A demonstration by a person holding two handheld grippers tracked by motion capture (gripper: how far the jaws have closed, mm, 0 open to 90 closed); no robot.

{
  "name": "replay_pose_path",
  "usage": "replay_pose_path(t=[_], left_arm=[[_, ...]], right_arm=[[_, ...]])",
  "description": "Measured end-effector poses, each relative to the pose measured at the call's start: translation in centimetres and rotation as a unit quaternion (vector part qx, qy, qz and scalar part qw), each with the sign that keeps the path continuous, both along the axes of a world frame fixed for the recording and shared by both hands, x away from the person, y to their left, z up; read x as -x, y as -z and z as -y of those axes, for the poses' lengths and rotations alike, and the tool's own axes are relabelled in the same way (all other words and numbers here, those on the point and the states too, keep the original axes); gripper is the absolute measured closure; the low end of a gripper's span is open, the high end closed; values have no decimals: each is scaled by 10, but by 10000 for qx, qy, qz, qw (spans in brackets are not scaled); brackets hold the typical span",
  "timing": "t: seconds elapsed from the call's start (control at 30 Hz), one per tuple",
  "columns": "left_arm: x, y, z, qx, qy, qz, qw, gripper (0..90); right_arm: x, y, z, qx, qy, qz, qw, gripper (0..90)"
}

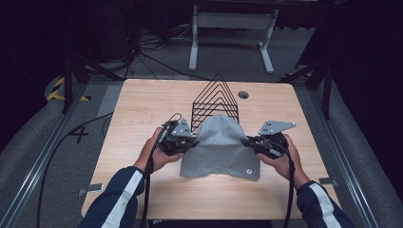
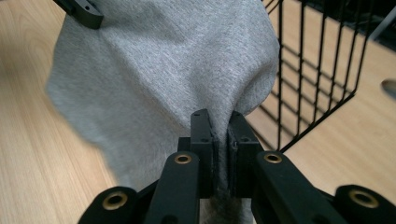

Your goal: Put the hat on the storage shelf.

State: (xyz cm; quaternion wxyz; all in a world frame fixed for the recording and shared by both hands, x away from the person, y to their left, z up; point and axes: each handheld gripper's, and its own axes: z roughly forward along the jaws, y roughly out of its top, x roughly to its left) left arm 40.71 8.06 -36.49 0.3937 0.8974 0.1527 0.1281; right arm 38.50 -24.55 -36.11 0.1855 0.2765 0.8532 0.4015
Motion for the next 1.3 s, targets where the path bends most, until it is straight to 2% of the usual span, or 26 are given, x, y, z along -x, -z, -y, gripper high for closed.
replay_pose_path(t=[0.03,0.07,0.1,0.13,0.17,0.2,0.3,0.33,0.47,0.53,0.6,0.73,0.83,0.9,1.0,1.07,1.17,1.3], left_arm=[[0,0,0,0,0,0,10000,843],[-1,-8,-1,16,-3,71,10000,843],[-3,-21,0,76,-16,170,9998,844],[-3,-21,0,76,-16,170,9998,844],[-4,-27,0,86,-14,193,9998,844],[-6,-35,1,86,-7,289,9995,844],[-10,-52,2,144,-1,371,9992,845],[-11,-58,3,147,5,422,9990,845],[-17,-82,4,236,-33,576,9981,845],[-20,-96,7,256,-23,671,9974,845],[-21,-99,7,246,-10,712,9972,845],[-31,-116,11,273,-39,808,9963,845],[-39,-122,9,383,-123,813,9959,845],[-43,-126,8,372,-170,856,9955,845],[-54,-137,5,433,-300,877,9948,845],[-59,-145,3,473,-396,953,9935,845],[-65,-150,2,545,-487,987,9924,845],[-78,-150,2,504,-639,979,9919,845]], right_arm=[[0,0,0,0,0,0,10000,839],[0,-6,0,-4,-2,38,10000,840],[-2,-19,-1,7,-19,166,9999,840],[-2,-26,-1,8,-23,229,9997,840],[-2,-26,-1,8,-23,229,9997,840],[-3,-32,-1,-14,-18,277,9996,840],[-6,-57,1,-94,33,484,9988,840],[-6,-57,1,-94,33,484,9988,840],[-11,-79,5,-182,90,626,9978,841],[-14,-96,7,-217,141,744,9969,841],[-15,-101,8,-249,163,780,9965,841],[-22,-120,9,-261,224,907,9953,841],[-27,-129,7,-275,269,964,9946,841],[-32,-134,6,-282,284,1001,9942,841],[-42,-142,1,-254,358,1028,9937,841],[-47,-148,-3,-218,387,1143,9925,841],[-55,-155,-5,-286,415,1207,9914,841],[-68,-158,-8,-331,442,1245,9907,841]])
